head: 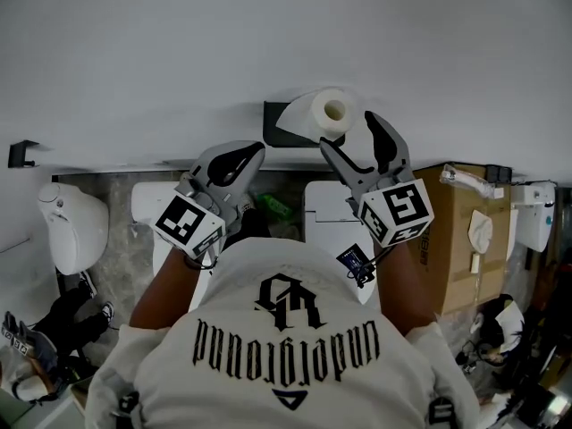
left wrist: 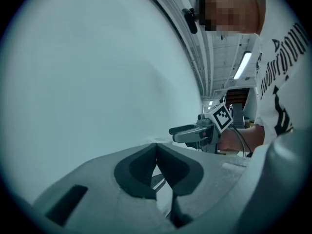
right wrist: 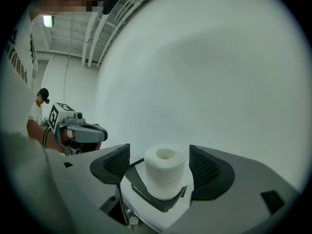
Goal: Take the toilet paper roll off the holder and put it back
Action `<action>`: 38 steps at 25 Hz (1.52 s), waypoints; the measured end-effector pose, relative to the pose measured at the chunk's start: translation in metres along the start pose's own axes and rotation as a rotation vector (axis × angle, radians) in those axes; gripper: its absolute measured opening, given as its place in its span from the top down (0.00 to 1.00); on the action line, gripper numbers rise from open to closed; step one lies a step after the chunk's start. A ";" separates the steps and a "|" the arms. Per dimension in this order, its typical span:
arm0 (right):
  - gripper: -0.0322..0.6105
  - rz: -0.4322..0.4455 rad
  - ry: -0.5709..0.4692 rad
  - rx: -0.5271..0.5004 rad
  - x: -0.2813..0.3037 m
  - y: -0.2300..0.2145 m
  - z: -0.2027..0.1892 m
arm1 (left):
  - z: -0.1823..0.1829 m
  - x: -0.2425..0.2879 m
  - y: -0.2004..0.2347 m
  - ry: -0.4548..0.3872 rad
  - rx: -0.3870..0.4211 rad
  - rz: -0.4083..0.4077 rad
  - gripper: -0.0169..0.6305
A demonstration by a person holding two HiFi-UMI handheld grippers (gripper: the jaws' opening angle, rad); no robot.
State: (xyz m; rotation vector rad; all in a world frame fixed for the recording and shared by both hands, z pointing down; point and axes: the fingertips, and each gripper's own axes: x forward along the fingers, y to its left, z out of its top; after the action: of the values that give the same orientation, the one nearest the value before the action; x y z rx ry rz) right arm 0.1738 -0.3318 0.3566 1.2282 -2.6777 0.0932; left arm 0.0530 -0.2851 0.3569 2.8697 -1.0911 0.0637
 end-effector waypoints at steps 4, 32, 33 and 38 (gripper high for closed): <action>0.43 0.002 -0.032 -0.018 -0.016 0.000 0.015 | 0.017 -0.003 -0.009 -0.026 0.028 0.013 0.95; 0.90 0.205 -0.114 -0.086 -0.048 0.085 0.025 | 0.020 -0.069 -0.031 -0.039 0.031 0.067 0.95; 0.91 0.207 -0.112 -0.088 -0.048 0.092 0.025 | 0.019 -0.076 -0.030 -0.038 0.027 0.067 0.95; 0.93 0.207 -0.097 -0.087 -0.046 0.132 0.024 | 0.012 -0.114 -0.029 -0.025 0.020 0.047 0.95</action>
State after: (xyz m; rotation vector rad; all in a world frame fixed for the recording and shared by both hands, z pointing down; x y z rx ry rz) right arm 0.0995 -0.2147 0.3268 0.9518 -2.8517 -0.0543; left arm -0.0126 -0.1896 0.3362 2.8699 -1.1690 0.0420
